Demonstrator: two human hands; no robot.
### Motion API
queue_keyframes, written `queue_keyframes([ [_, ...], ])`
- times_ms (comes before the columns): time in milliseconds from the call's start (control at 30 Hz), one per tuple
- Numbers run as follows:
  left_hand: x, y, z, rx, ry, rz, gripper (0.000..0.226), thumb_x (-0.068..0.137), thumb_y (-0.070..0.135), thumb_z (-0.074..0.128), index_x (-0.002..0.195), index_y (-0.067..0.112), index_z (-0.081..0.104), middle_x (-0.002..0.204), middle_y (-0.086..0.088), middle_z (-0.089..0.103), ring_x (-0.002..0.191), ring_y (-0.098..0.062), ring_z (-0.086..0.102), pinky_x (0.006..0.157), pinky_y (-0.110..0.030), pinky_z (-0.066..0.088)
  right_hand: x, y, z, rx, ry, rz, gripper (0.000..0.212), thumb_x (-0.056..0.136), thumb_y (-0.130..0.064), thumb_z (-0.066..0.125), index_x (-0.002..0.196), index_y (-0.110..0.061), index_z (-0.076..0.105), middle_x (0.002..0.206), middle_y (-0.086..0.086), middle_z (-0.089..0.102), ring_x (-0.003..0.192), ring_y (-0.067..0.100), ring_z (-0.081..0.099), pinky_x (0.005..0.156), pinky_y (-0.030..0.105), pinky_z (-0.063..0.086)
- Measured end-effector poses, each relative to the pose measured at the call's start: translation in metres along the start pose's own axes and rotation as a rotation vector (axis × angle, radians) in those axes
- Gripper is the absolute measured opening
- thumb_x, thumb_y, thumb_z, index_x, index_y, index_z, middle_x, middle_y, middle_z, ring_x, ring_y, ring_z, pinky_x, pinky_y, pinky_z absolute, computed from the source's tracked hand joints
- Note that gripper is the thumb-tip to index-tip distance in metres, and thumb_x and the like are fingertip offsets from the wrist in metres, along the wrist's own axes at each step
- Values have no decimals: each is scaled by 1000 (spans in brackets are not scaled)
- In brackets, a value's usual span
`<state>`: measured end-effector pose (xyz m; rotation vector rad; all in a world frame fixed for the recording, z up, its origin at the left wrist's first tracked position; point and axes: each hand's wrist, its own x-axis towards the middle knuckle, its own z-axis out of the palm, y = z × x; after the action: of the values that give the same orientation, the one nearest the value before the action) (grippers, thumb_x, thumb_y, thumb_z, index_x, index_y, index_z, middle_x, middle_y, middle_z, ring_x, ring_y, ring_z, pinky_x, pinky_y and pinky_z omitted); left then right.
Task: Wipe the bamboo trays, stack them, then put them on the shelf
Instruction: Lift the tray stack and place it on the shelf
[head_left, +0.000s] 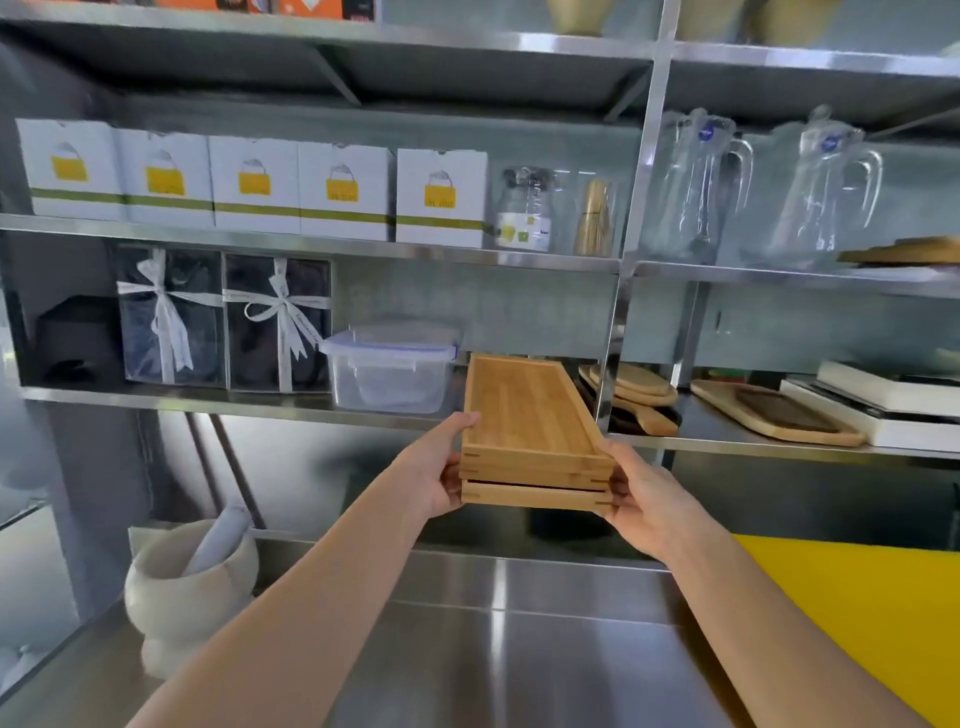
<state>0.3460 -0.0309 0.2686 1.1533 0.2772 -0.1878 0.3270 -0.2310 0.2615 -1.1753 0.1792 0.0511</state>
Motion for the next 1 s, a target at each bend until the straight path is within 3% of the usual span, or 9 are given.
queue_keyframes([
  [300, 110, -2, 7, -10, 37, -66, 35, 74, 36, 73, 85, 12, 50, 95, -17, 62, 87, -32, 62, 86, -45, 55, 105, 12, -5, -21, 27, 25, 15, 87, -18, 59, 96, -6, 59, 98, 16, 65, 92, 28, 62, 74, 35, 50],
  [433, 138, -9, 8, -18, 14, -67, 40, 76, 37, 71, 102, 12, 52, 100, -17, 63, 89, -32, 63, 81, -45, 55, 134, 23, -9, -24, 26, 16, 14, 87, -19, 58, 93, -6, 60, 94, 14, 66, 90, 26, 62, 70, 33, 50],
  [500, 150, -12, 5, -13, -21, 21, 43, 79, 42, 67, 110, 16, 54, 107, -15, 65, 94, -31, 64, 84, -46, 55, 145, 27, -8, -38, -1, -6, 20, 87, -21, 57, 99, -6, 60, 97, 13, 67, 92, 25, 63, 72, 32, 50],
  [600, 150, -21, -9, 70, -101, 210, 55, 70, 50, 62, 114, 18, 55, 116, -11, 63, 106, -28, 61, 99, -47, 48, 151, 31, -13, -70, -91, -76, 33, 86, -32, 55, 110, -9, 59, 105, 10, 68, 101, 23, 63, 84, 33, 49],
  [700, 139, -34, -27, 318, -229, 411, 49, 77, 39, 64, 117, 12, 58, 118, -9, 65, 110, -24, 60, 105, -45, 42, 146, 41, -23, -158, -254, -181, 42, 81, -31, 55, 117, -10, 58, 115, 7, 67, 108, 19, 62, 97, 33, 44],
  [767, 136, -43, -32, 465, -224, 511, 35, 81, 18, 68, 115, 14, 62, 114, -3, 69, 109, -19, 61, 105, -43, 42, 141, 53, -27, -329, -261, -262, 28, 85, -15, 58, 113, -16, 62, 112, -1, 69, 105, 10, 63, 93, 26, 43],
  [833, 137, -48, -30, 550, -110, 578, 37, 78, 8, 70, 113, 18, 63, 109, 3, 71, 105, -15, 63, 105, -45, 42, 139, 61, -27, -438, -185, -343, 31, 84, -2, 59, 101, -27, 65, 100, -11, 72, 94, 1, 65, 86, 20, 45],
  [1000, 134, -52, -21, 616, 22, 634, 40, 82, 9, 66, 121, 17, 60, 111, 7, 69, 105, -9, 61, 106, -37, 42, 141, 60, -23, -551, -102, -423, 23, 86, -9, 59, 107, -17, 63, 94, -11, 66, 89, 1, 60, 73, 11, 42],
])
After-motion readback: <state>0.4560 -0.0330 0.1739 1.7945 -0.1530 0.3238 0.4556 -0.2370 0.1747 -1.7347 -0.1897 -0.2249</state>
